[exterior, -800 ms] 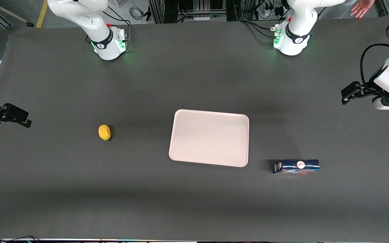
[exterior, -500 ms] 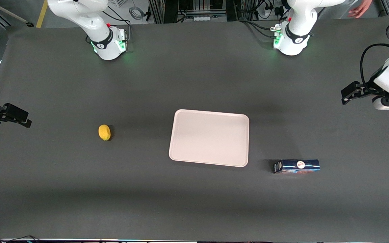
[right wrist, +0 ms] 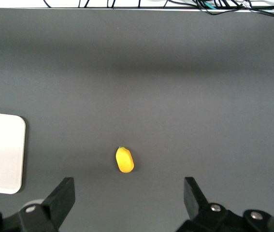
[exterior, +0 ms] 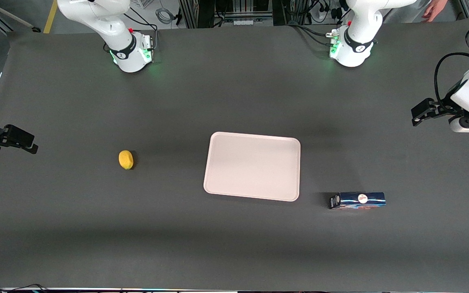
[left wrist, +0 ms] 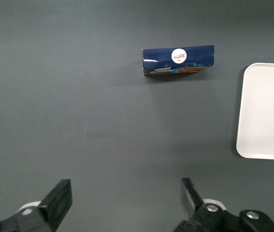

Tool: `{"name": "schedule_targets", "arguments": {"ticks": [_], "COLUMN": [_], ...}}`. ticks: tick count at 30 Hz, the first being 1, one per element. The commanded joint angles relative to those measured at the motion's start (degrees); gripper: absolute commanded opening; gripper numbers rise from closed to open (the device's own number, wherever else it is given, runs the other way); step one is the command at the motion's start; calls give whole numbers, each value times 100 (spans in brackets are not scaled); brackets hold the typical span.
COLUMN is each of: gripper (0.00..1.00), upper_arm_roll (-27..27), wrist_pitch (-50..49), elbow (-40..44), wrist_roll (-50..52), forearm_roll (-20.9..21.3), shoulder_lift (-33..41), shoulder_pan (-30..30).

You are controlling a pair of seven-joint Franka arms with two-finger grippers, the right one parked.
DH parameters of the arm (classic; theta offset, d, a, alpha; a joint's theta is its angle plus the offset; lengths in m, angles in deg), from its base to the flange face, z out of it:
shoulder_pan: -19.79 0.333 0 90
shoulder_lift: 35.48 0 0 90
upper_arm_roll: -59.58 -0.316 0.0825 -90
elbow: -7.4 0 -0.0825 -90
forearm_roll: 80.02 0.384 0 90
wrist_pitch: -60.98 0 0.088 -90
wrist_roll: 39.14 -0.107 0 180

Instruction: Place cookie box on tray

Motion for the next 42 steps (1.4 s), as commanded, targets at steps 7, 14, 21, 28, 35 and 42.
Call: {"name": "schedule_targets", "arguments": {"ticks": [7, 14, 21, 28, 35, 42], "gripper": [100, 100, 100, 100, 100, 100], "upper_arm_roll": [1, 1, 36, 36, 238, 300], "wrist_pitch": [168, 563, 845, 845, 836, 854], "elbow": [68, 235, 744, 1430, 1896, 2143], "wrist_roll": [-1413, -3329, -5166, -6116, -6873, -7243], "forearm_roll": [20, 81, 336, 432, 1179, 1294], "shoulder_lift": [-43, -193, -684, -1370, -1959, -2469], "shoulder_pan": [-9, -26, -70, -176, -396, -396]}}
